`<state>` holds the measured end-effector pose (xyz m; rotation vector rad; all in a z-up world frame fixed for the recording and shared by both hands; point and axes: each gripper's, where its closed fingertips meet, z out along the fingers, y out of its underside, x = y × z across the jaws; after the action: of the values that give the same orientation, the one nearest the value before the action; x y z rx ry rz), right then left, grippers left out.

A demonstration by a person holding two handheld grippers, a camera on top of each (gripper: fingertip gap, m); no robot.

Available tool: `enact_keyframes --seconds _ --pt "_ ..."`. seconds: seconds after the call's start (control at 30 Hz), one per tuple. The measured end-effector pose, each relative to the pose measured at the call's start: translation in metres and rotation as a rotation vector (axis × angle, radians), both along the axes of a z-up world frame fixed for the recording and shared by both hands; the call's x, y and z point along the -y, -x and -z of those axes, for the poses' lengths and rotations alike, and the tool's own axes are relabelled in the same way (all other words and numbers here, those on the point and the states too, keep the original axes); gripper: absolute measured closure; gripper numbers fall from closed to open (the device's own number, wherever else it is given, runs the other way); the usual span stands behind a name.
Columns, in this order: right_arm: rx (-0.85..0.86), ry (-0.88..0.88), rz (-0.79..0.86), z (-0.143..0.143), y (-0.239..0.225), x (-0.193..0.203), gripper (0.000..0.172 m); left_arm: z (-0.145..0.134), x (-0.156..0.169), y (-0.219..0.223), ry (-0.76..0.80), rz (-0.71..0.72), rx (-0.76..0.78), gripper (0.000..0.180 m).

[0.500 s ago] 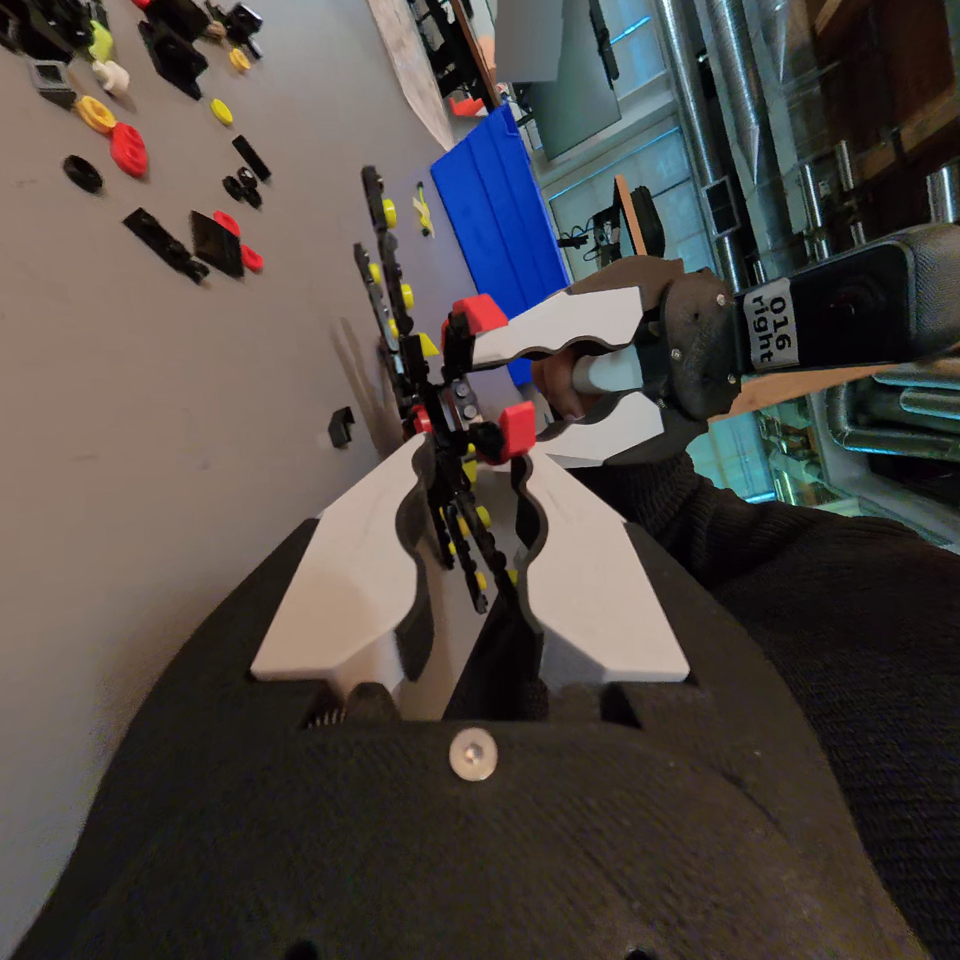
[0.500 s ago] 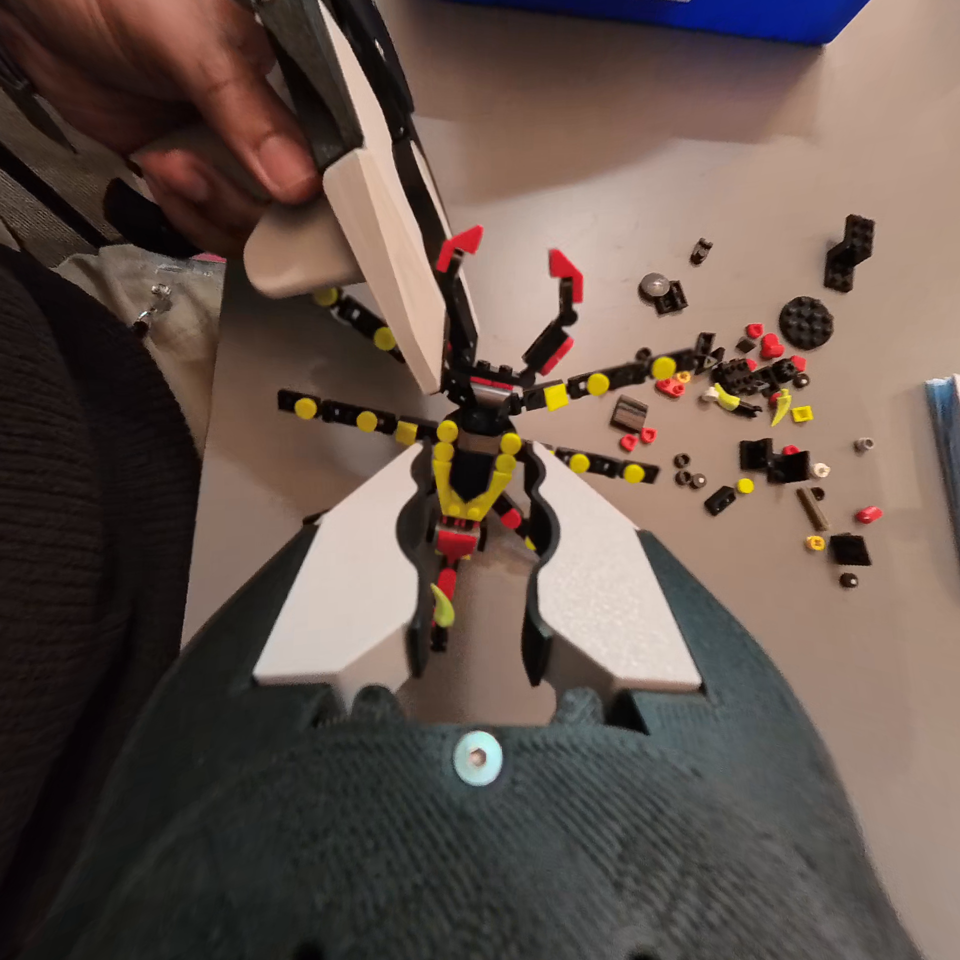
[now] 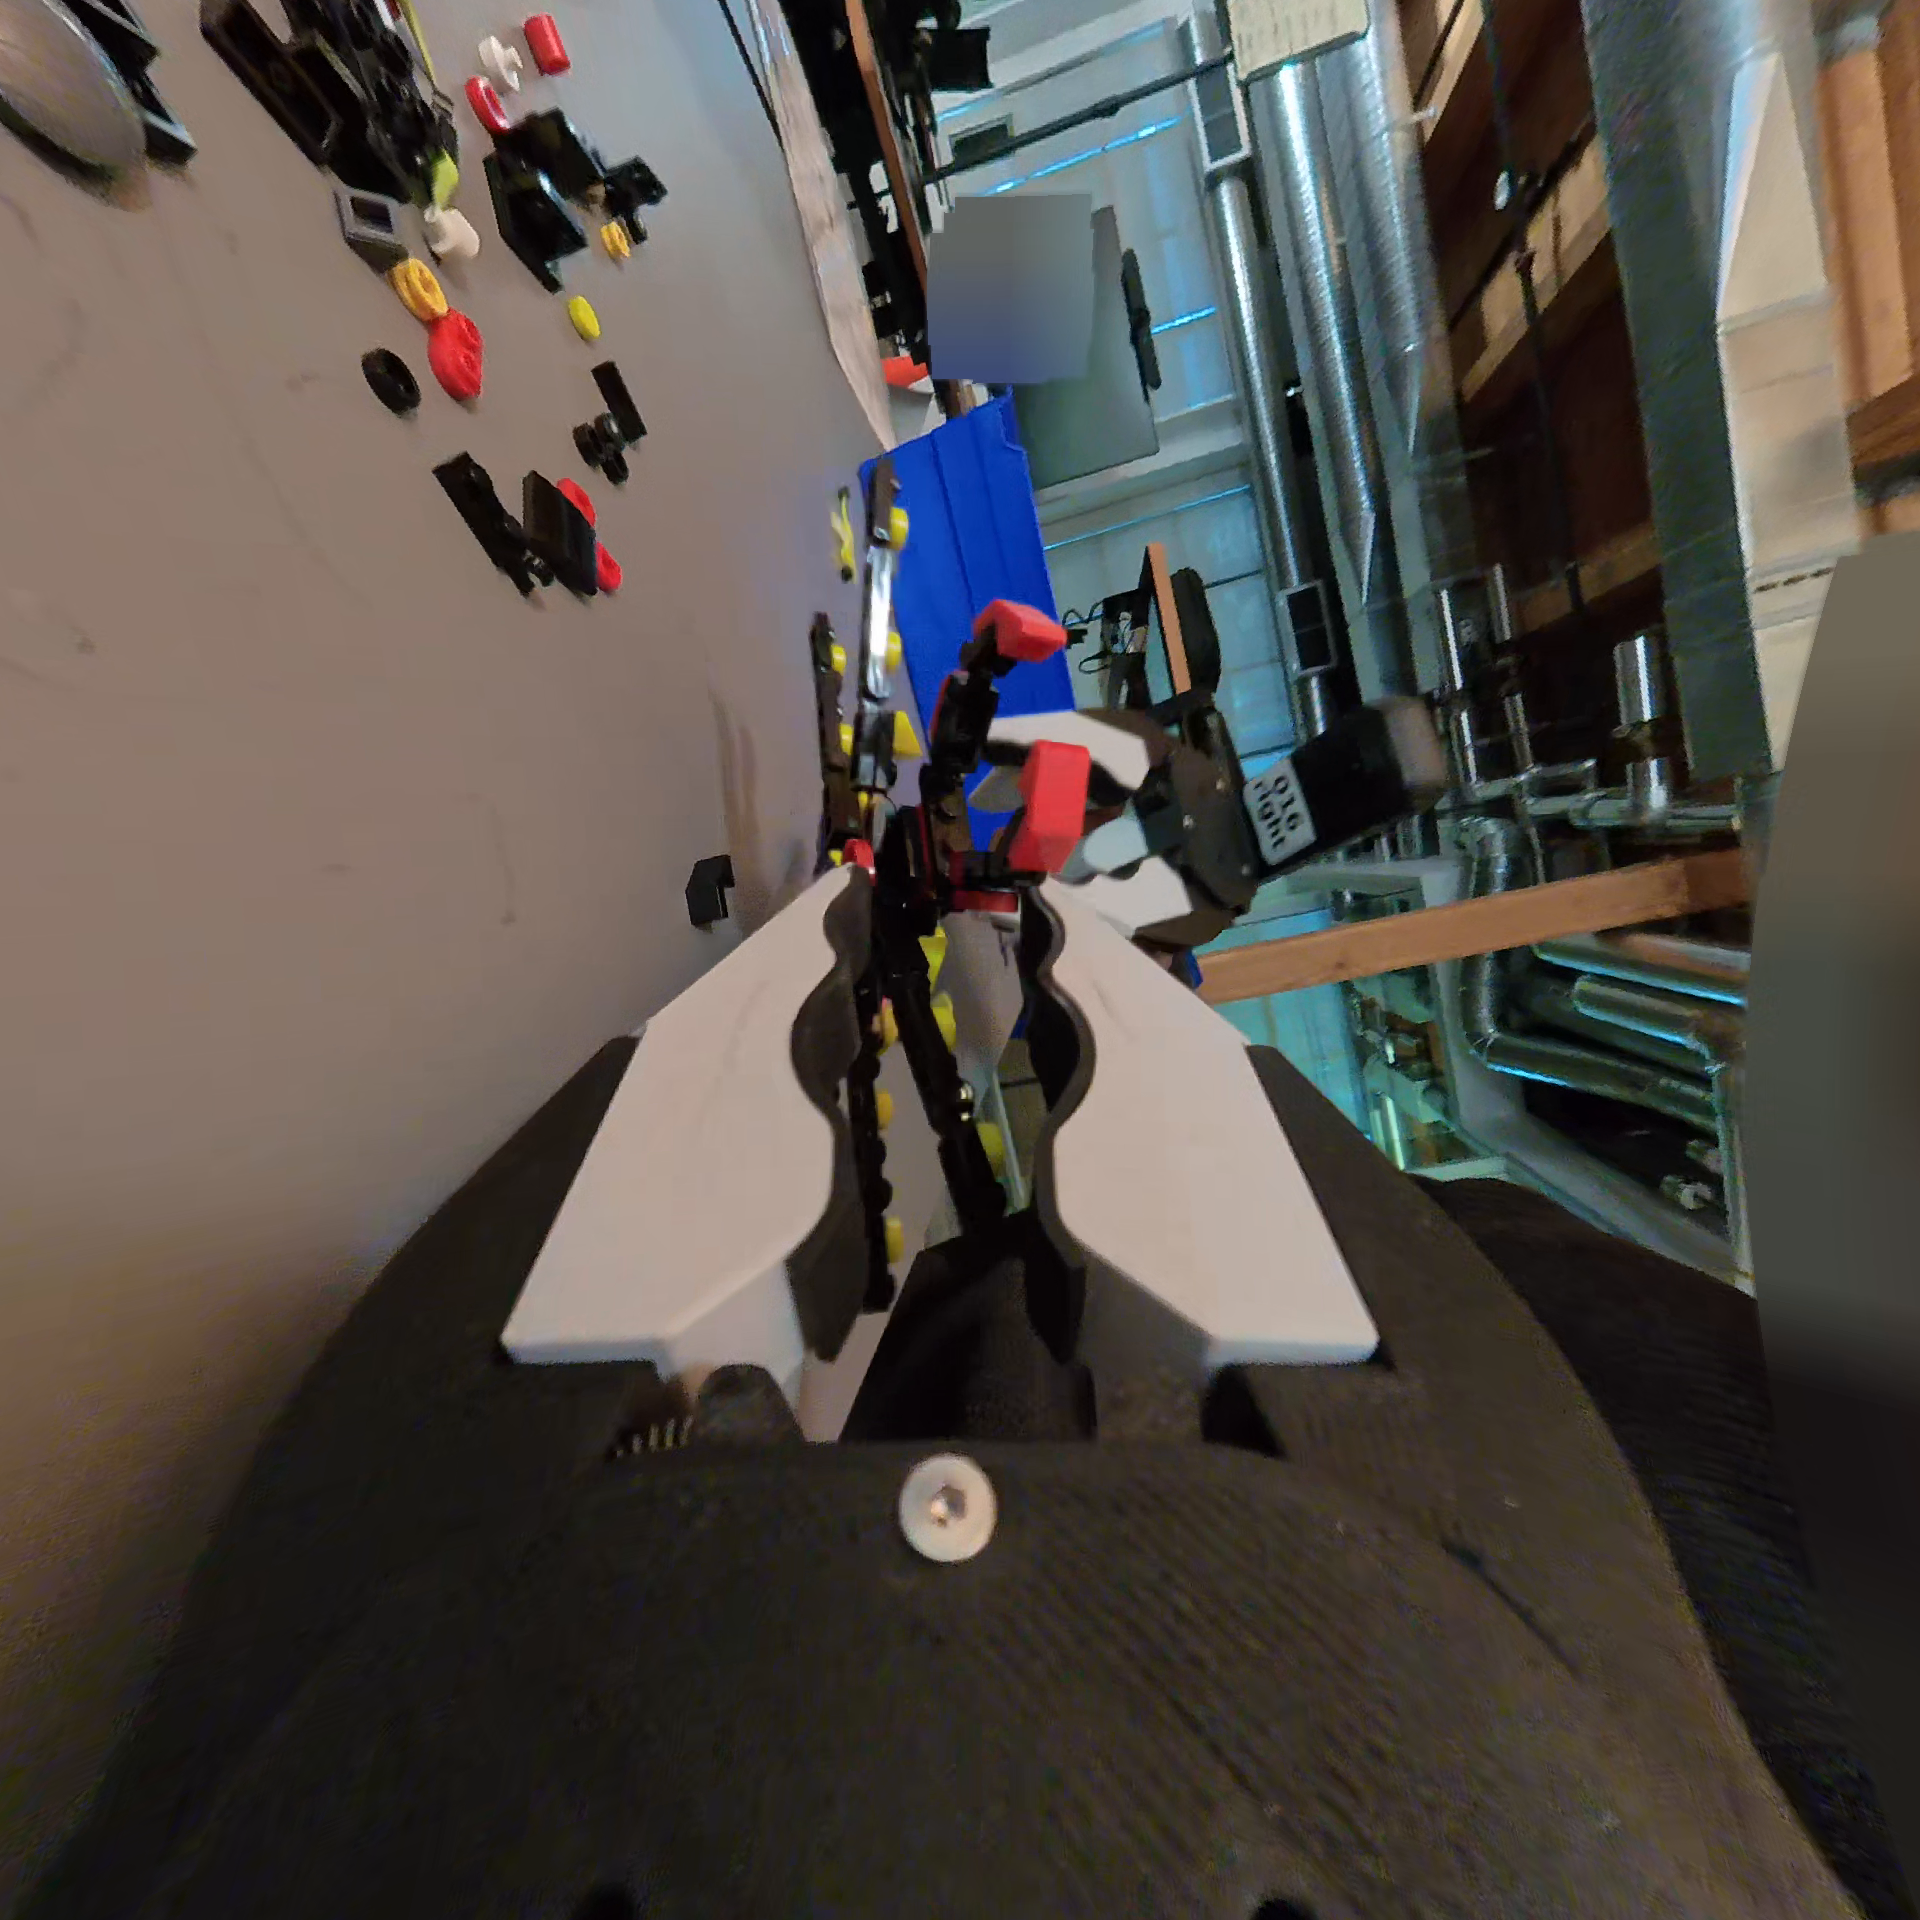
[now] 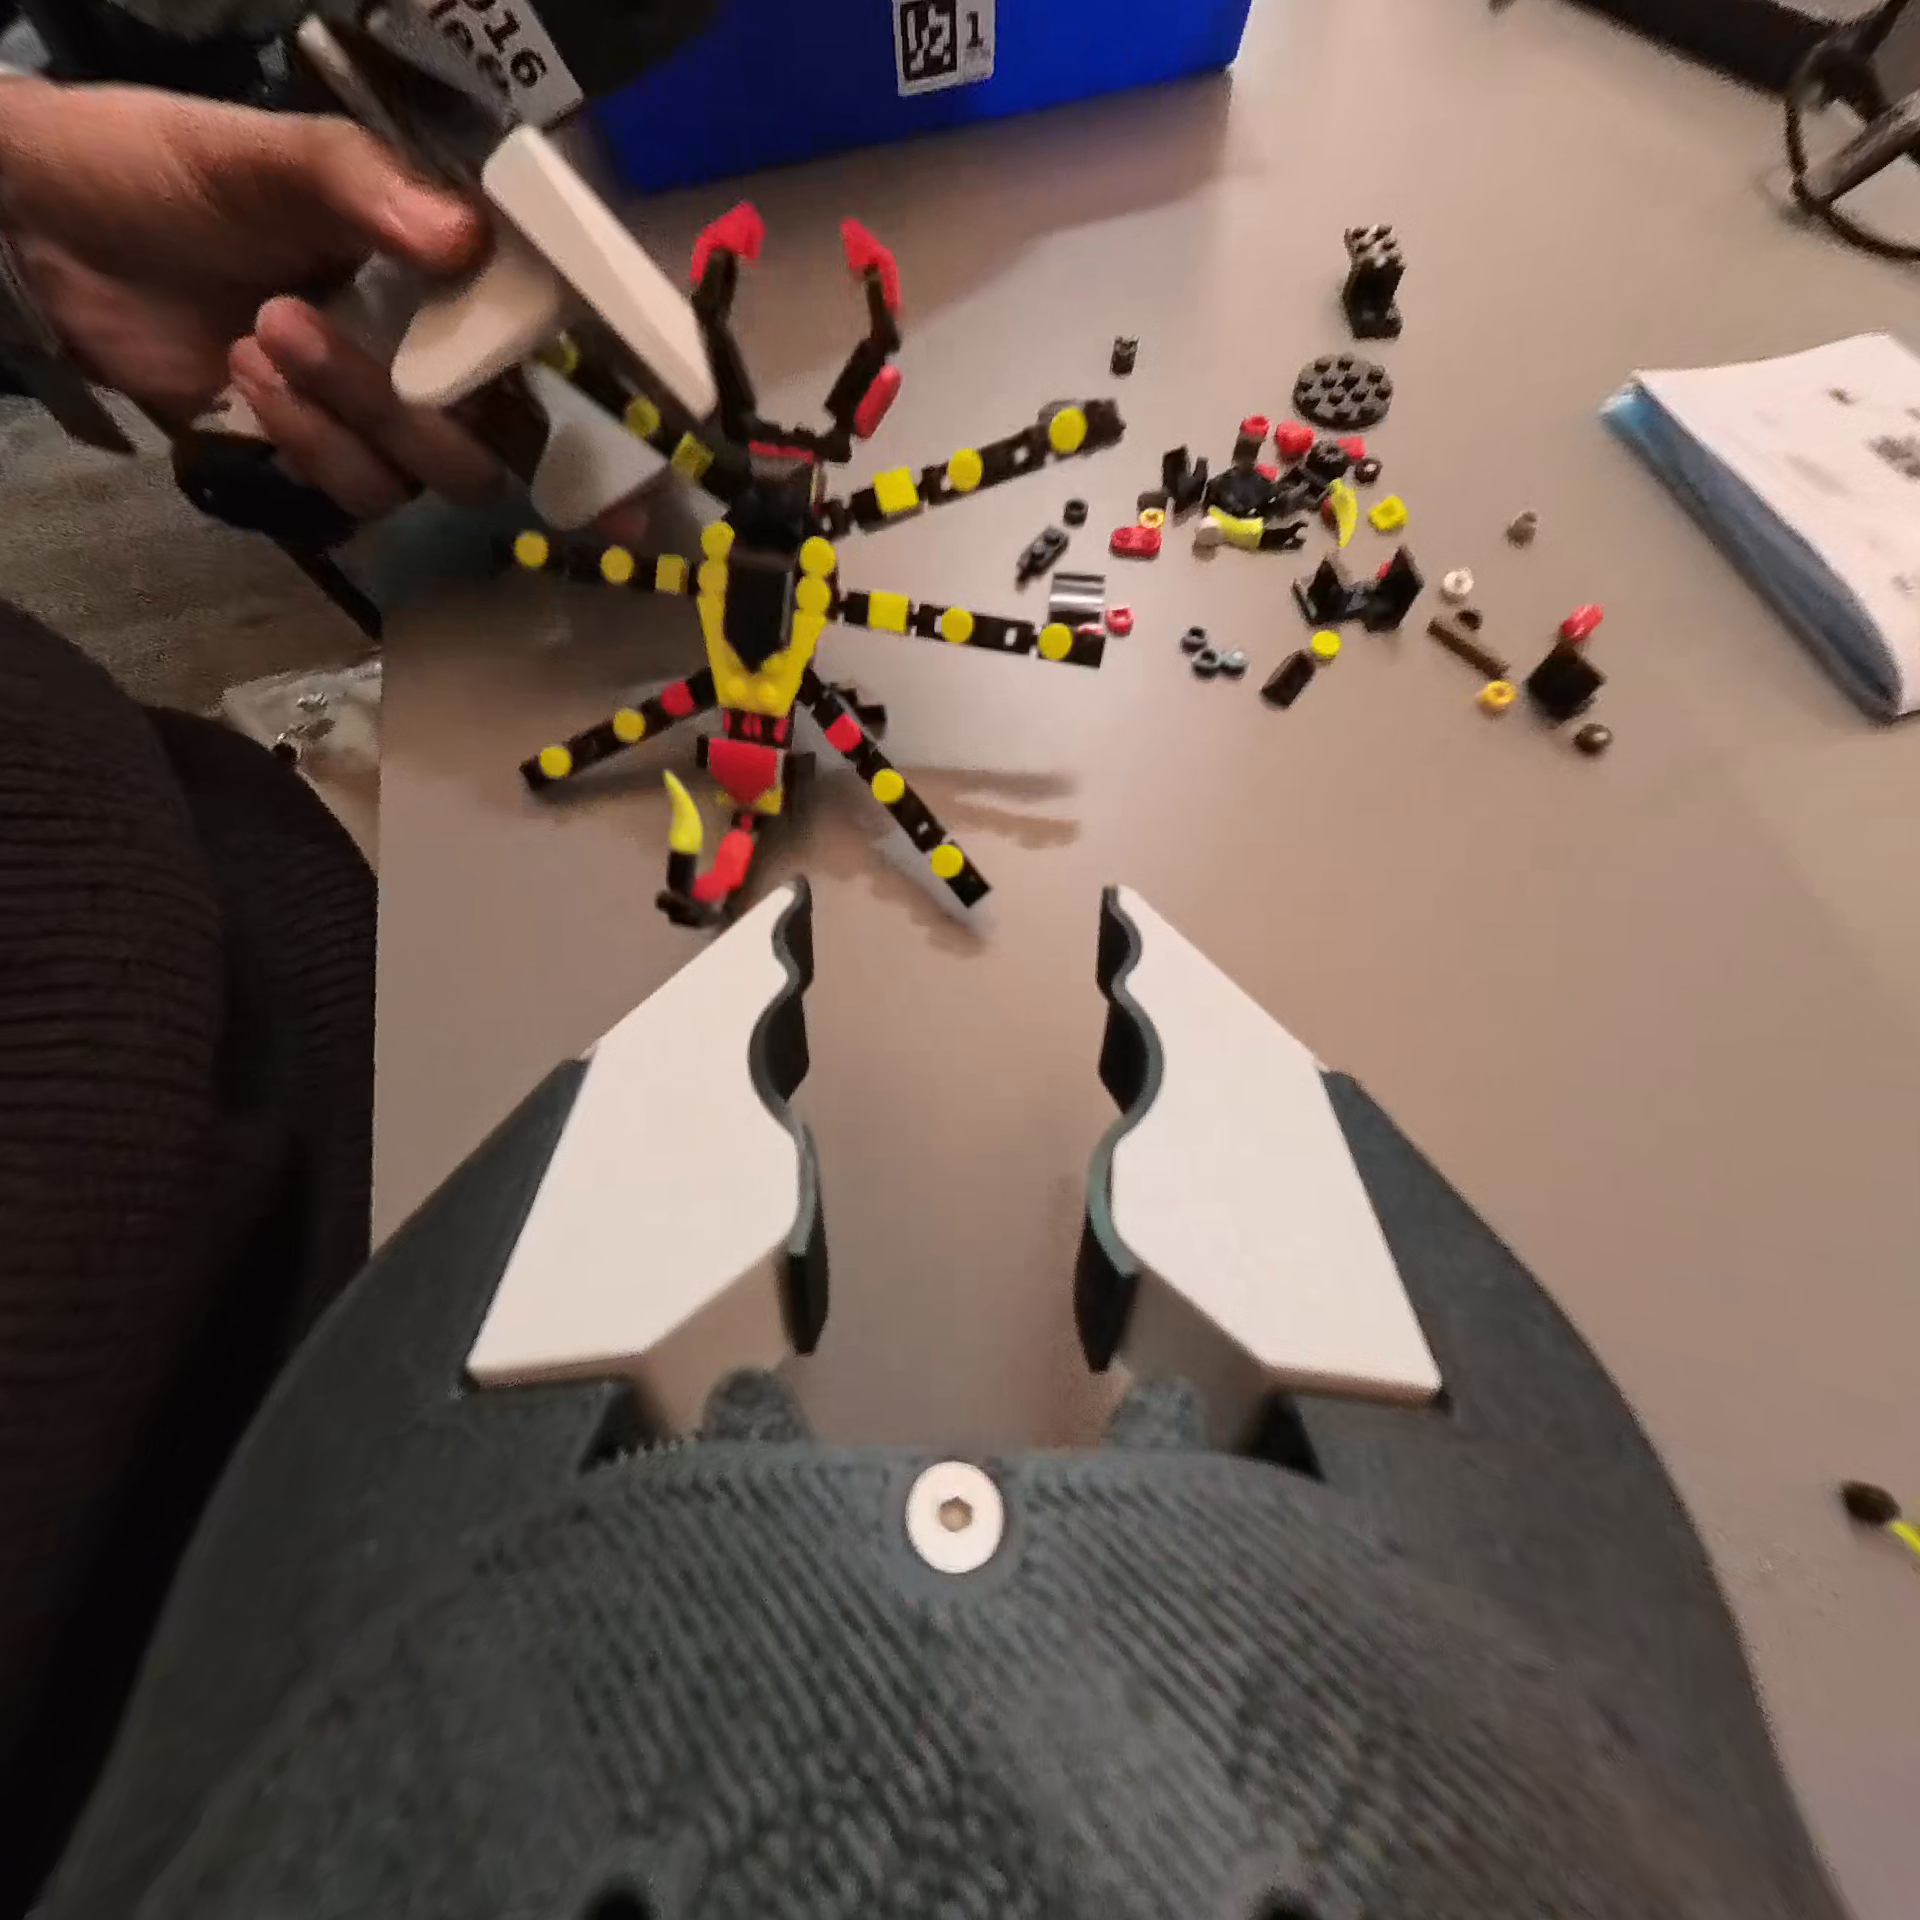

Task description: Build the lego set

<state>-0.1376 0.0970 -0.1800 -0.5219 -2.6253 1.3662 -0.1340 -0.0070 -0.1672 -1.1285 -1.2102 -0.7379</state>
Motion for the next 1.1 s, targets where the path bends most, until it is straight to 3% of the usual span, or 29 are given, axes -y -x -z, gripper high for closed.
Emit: enact_keyframes --seconds 0.4,0.57,0.73,0.87,1.1 --pt "-0.024 -0.130 -0.017 0.026 -0.033 0.011 0.132 -0.003 0.014 0.012 -0.102 -0.088 0.084 0.155" --pt "-0.067 -0.147 0.031 0.031 -0.042 0.026 0.124 -0.014 0.023 0.016 -0.215 -0.135 0.134 0.156" --pt "-0.165 0.028 0.113 0.000 -0.036 0.048 0.115 -0.042 0.032 0.019 -0.377 -0.168 0.139 0.156" --pt "-0.257 0.252 0.174 -0.040 -0.035 0.062 0.121 -0.058 0.036 0.014 -0.451 -0.172 0.143 0.156" --pt "-0.454 0.338 0.146 -0.070 -0.041 0.074 0.128 -0.078 0.034 0.003 -0.554 -0.136 0.171 0.156"
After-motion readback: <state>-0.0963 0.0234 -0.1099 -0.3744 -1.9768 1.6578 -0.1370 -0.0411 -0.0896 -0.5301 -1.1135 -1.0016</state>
